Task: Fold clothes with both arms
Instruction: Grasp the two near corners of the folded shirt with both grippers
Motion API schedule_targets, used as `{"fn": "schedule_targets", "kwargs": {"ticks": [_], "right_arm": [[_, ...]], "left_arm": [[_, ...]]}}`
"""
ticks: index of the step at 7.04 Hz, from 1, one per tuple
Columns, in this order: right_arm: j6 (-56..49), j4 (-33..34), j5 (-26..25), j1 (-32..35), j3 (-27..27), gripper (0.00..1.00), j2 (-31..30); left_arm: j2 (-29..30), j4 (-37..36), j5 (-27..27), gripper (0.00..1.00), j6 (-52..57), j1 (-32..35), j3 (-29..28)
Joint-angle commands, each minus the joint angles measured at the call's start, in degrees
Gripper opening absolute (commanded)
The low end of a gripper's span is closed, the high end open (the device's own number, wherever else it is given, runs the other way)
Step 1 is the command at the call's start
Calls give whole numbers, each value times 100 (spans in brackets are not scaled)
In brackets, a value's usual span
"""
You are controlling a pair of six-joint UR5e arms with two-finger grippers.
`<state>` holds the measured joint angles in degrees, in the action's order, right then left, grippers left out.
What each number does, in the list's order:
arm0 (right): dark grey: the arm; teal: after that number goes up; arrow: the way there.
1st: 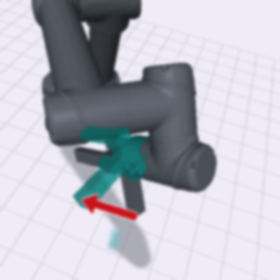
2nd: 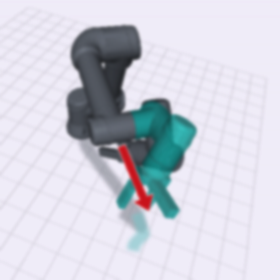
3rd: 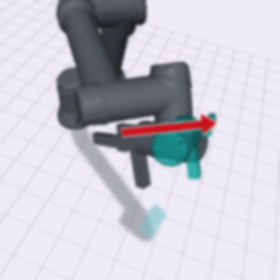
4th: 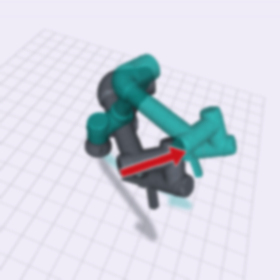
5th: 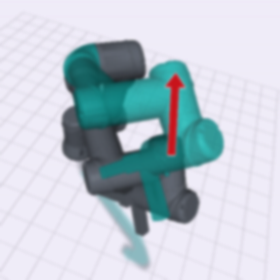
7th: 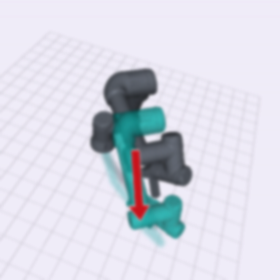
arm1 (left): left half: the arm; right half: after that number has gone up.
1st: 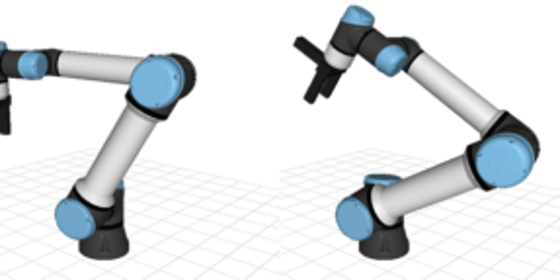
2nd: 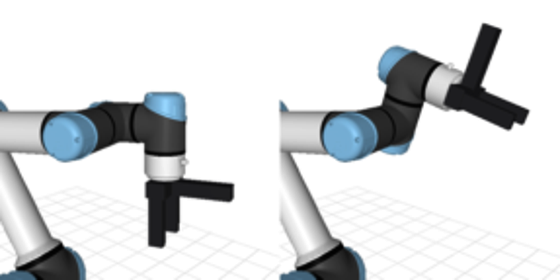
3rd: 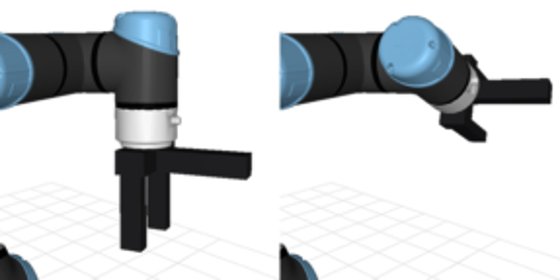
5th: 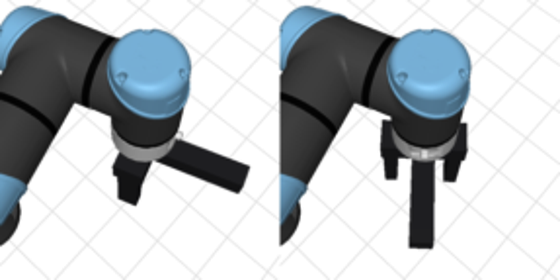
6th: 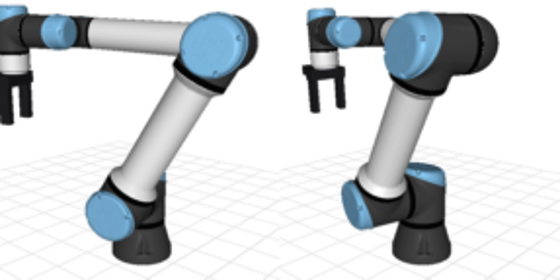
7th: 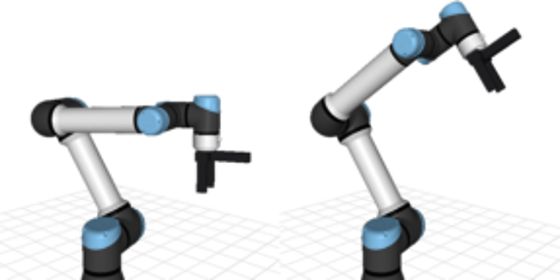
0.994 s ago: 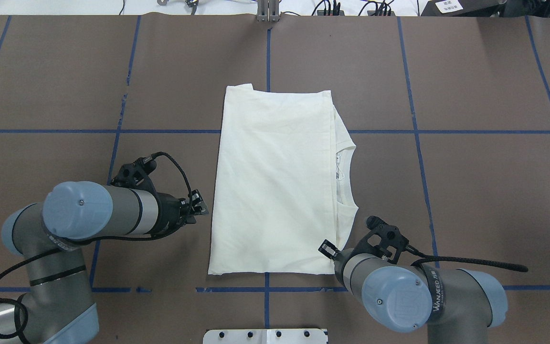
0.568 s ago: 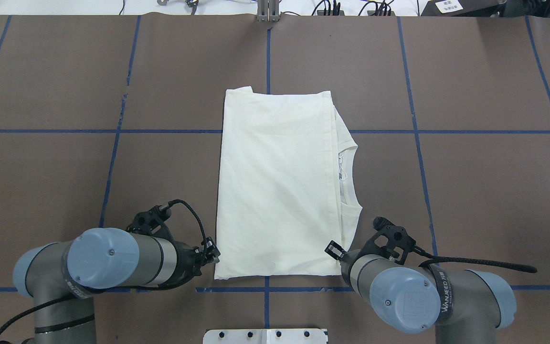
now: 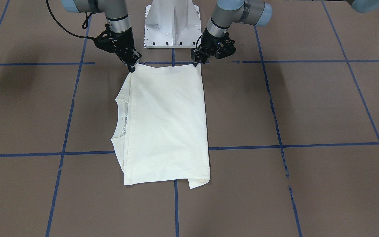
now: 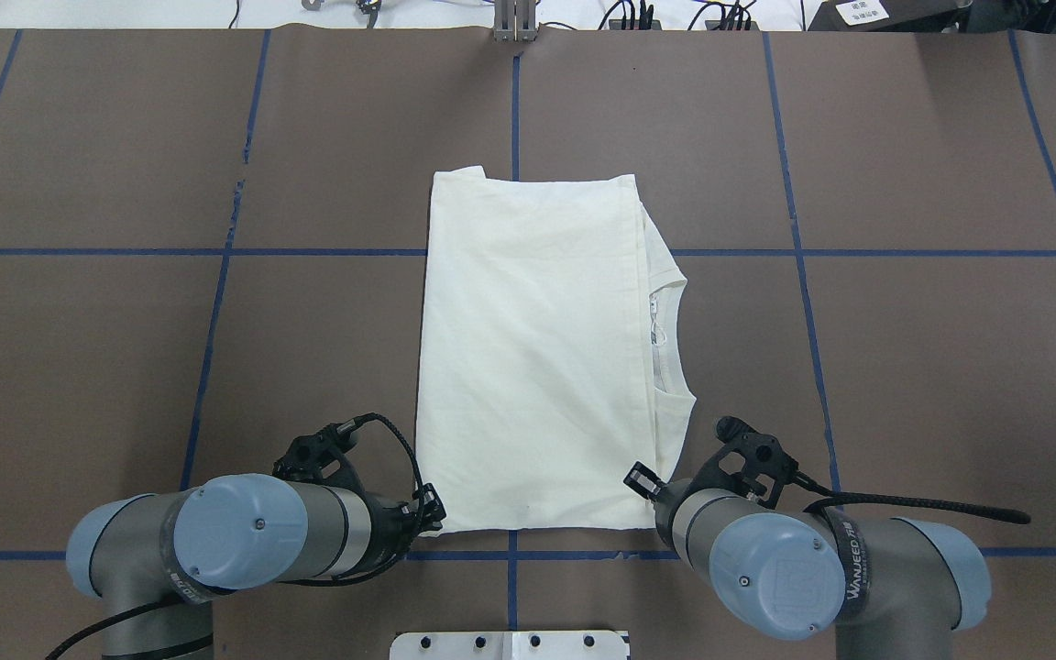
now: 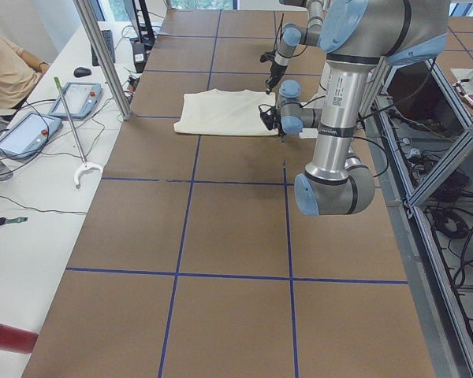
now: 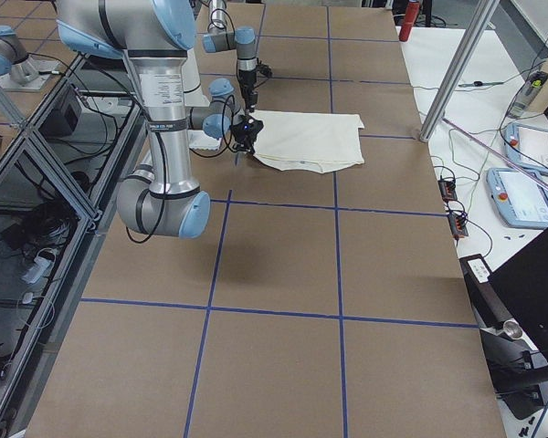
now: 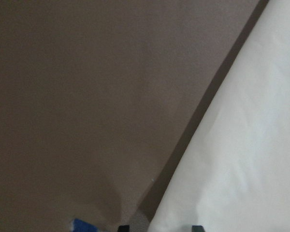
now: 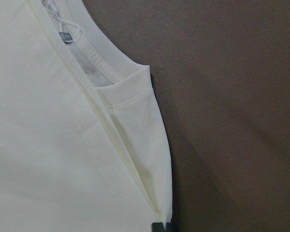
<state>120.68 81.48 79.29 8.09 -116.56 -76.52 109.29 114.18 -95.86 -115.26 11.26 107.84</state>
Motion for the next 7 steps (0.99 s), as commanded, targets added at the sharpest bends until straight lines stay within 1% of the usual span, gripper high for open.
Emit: {"fn": "schedule_targets", "kwargs": {"ticks": [1, 2, 4, 5, 6, 7], "right_arm": [[-1, 0, -1, 0, -7, 0, 6], [-1, 0, -1, 0, -16, 0, 6], [-1, -9, -1, 0, -25, 0, 6], [-1, -9, -10, -9, -77, 0, 6], [-1, 9, -27, -96, -252, 0, -64], [-1, 17, -36, -253, -784, 0, -369]], "left_arm": [[74, 25, 155, 31, 3, -1, -166], [75, 25, 155, 0, -5, -1, -149], [84, 25, 138, 0, 21, 17, 34], [49, -1, 129, 0, 12, 34, 340], [-65, -19, 146, 0, -66, -9, 900], [-161, -36, 164, 0, -493, -262, 1210]]}}
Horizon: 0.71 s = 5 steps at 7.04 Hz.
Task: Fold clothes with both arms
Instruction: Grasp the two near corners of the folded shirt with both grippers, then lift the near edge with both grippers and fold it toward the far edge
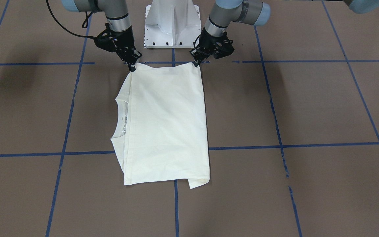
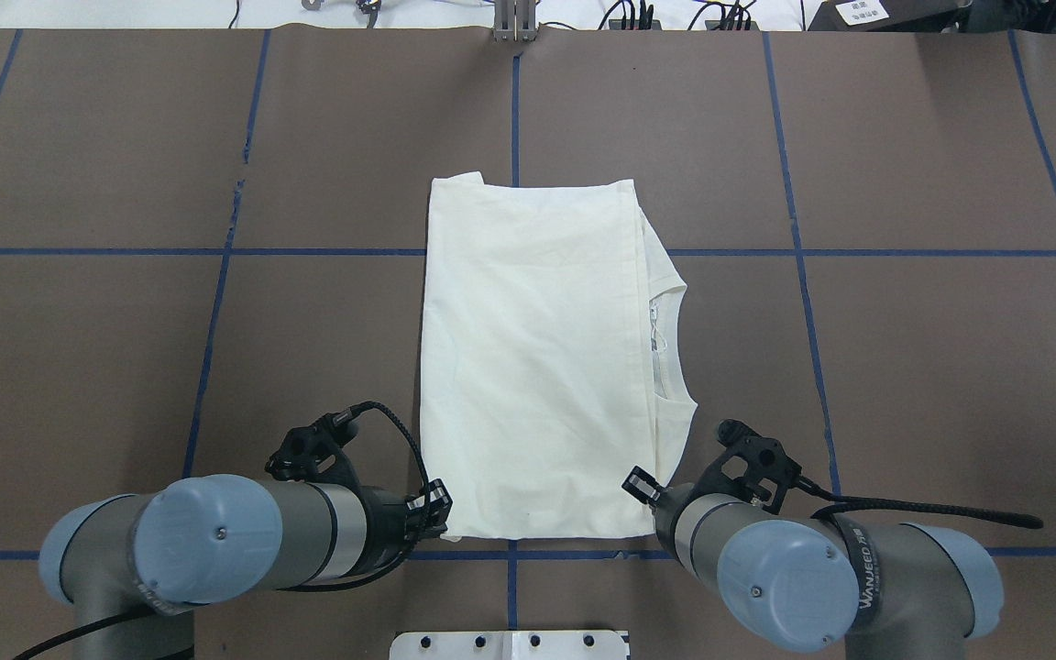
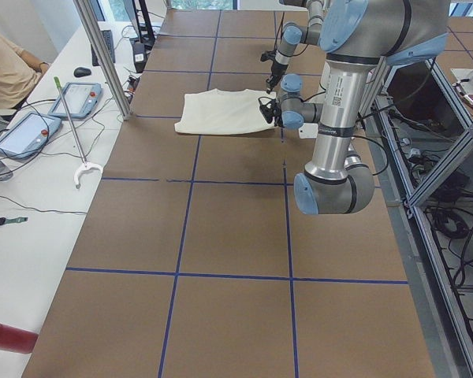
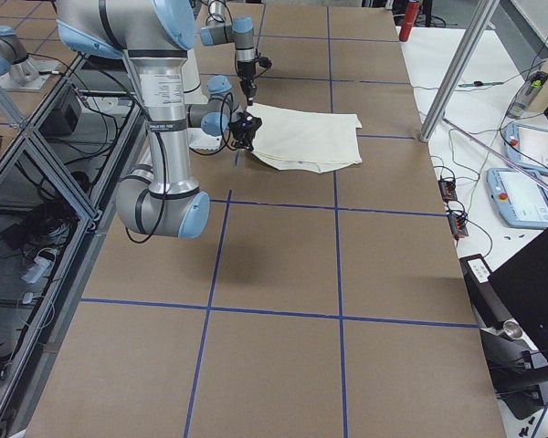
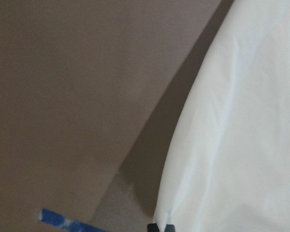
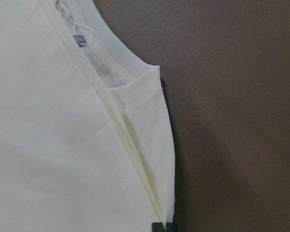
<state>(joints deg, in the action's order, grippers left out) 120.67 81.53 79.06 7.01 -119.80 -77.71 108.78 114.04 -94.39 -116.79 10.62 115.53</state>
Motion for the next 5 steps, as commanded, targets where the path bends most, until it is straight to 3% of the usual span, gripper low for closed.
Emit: {"fn": "schedule_targets", "kwargs": {"ticks": [1, 2, 3, 4, 5], "right_arm": [[70, 21, -48, -478, -1144, 0, -845], [123, 39, -39, -525, -1690, 0, -1051], [71, 48, 4, -134, -1757, 0, -992], [-95, 56, 57, 358, -1461, 0, -704], [-723, 196, 997, 1354, -623, 0, 360]], "left_arm": [[-112, -31, 235, 0, -701, -601, 688], [-94, -527, 359, 0, -766, -683, 1412], [63, -1280, 360, 0, -714, -614, 1707], [203, -1322, 386, 0, -339, -57, 1501], [553, -1340, 334, 0, 300, 645, 1020]]}}
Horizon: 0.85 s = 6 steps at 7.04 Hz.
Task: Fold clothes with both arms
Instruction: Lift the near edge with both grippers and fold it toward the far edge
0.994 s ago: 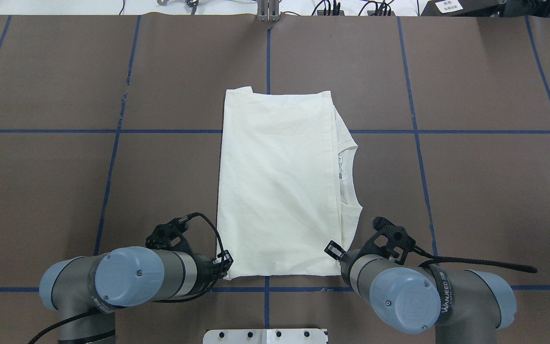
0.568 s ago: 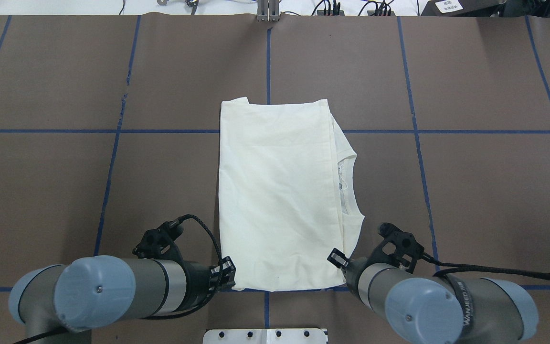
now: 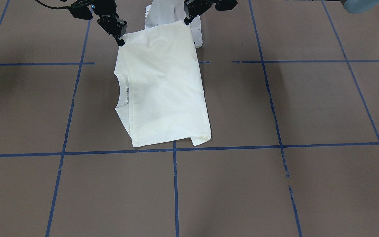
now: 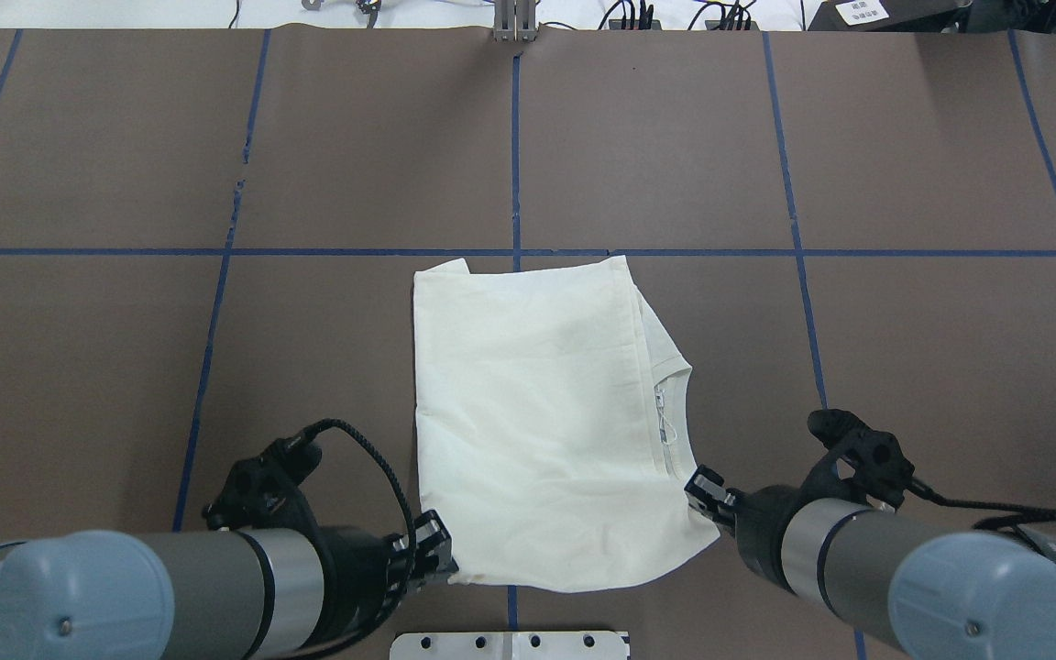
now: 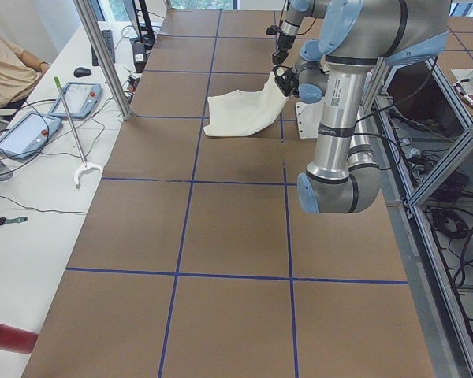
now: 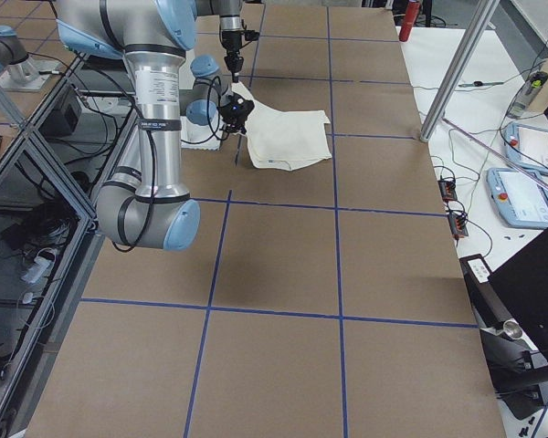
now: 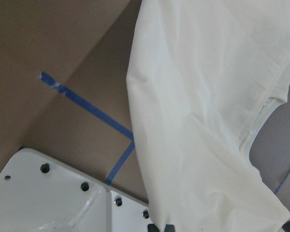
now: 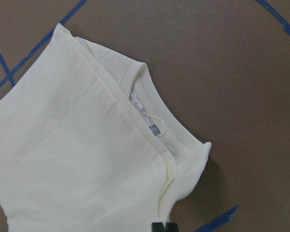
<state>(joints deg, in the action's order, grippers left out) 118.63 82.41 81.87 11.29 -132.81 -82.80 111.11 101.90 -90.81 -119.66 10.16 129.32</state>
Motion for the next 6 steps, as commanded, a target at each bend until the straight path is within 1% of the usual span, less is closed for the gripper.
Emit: {"fn": "schedule_targets", "kwargs": {"ticks": [1, 2, 3, 4, 5, 6], "right_arm": [[-681, 466, 1412, 1633, 1591, 0, 1723], [-1144, 469, 1445, 1831, 2044, 0, 1897], [-1349, 435, 1472, 1998, 2318, 0, 1899], [-1403, 225, 1472, 2061, 2817, 0, 2047], [-1465, -290, 1472, 2105, 3370, 0, 2136], [-1483, -756, 1481, 2132, 3906, 0, 2232]], "left_arm": [[558, -49, -51, 0, 924, 1220, -1016], [830, 65, -286, 0, 1440, 1669, -1667], [885, 502, -314, 0, 1741, 1900, -2387], [973, 1089, -323, 0, 1988, 2085, -3081], [1061, 1504, -323, 0, 2095, 2191, -3601], [1140, 1725, -323, 0, 2235, 2253, -3972]]}}
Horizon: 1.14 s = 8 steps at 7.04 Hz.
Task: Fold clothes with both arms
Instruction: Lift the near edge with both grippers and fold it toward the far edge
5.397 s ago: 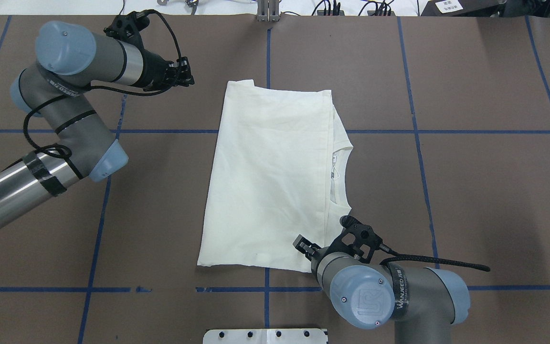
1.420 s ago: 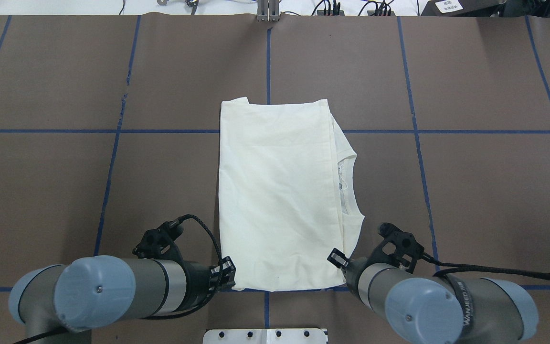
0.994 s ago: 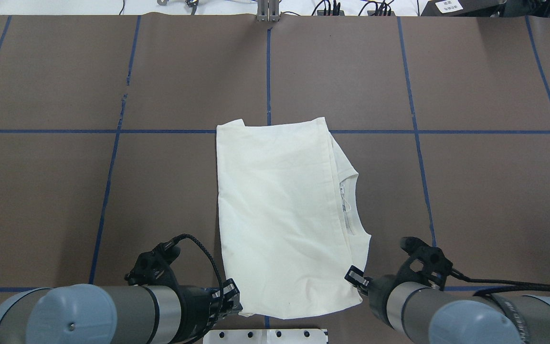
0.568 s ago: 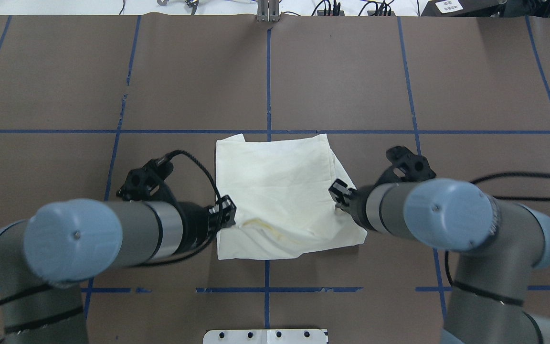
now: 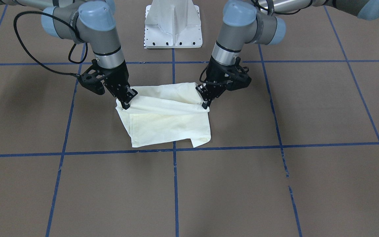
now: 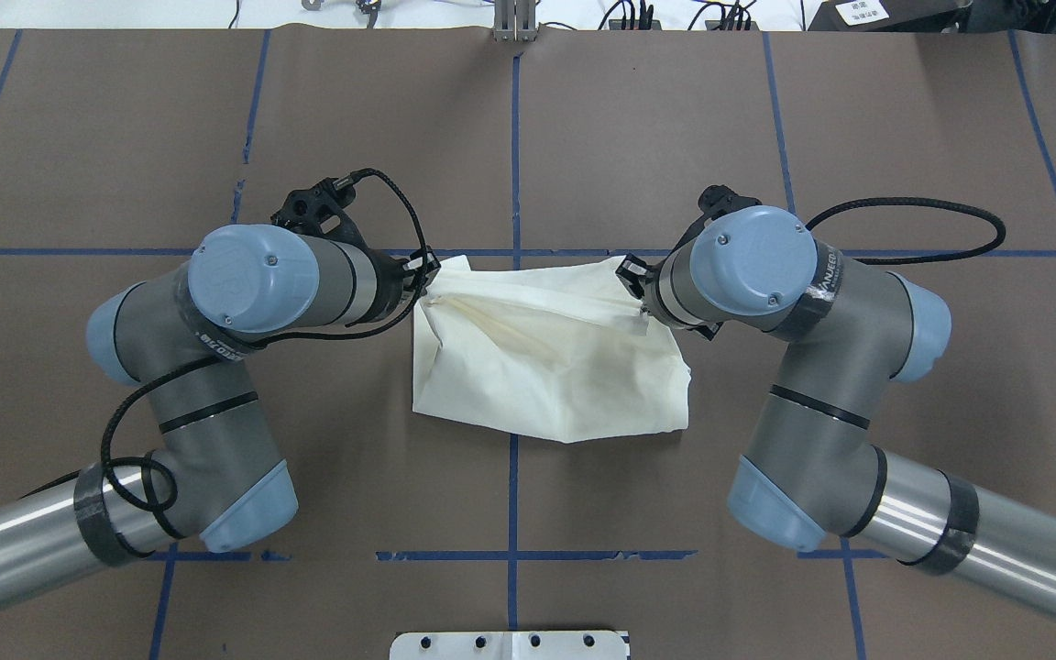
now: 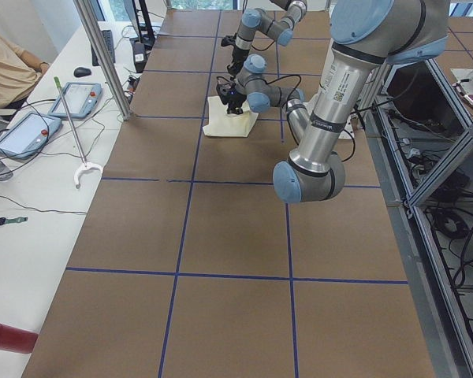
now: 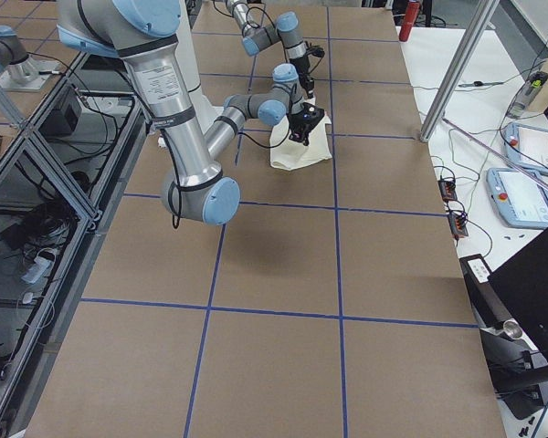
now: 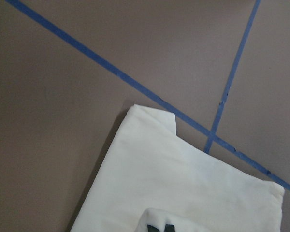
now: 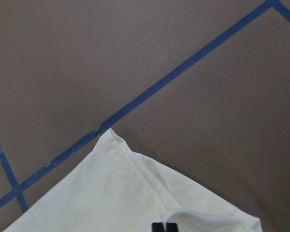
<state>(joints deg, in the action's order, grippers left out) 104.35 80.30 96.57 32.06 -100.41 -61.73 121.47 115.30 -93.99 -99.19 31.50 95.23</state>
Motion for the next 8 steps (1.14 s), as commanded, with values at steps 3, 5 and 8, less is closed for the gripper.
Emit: {"fn": "schedule_targets", "kwargs": {"ticks": [3, 5, 8], "right_arm": [[-177, -955, 169, 160, 1252, 0, 310], [-187, -955, 170, 178, 1252, 0, 319], [-187, -955, 170, 187, 1252, 0, 319]], "left_arm": [[175, 947, -40, 41, 619, 355, -875], [-156, 1608, -1127, 41, 1258, 805, -858], [-194, 1697, -1147, 0, 1218, 369, -761]]}}
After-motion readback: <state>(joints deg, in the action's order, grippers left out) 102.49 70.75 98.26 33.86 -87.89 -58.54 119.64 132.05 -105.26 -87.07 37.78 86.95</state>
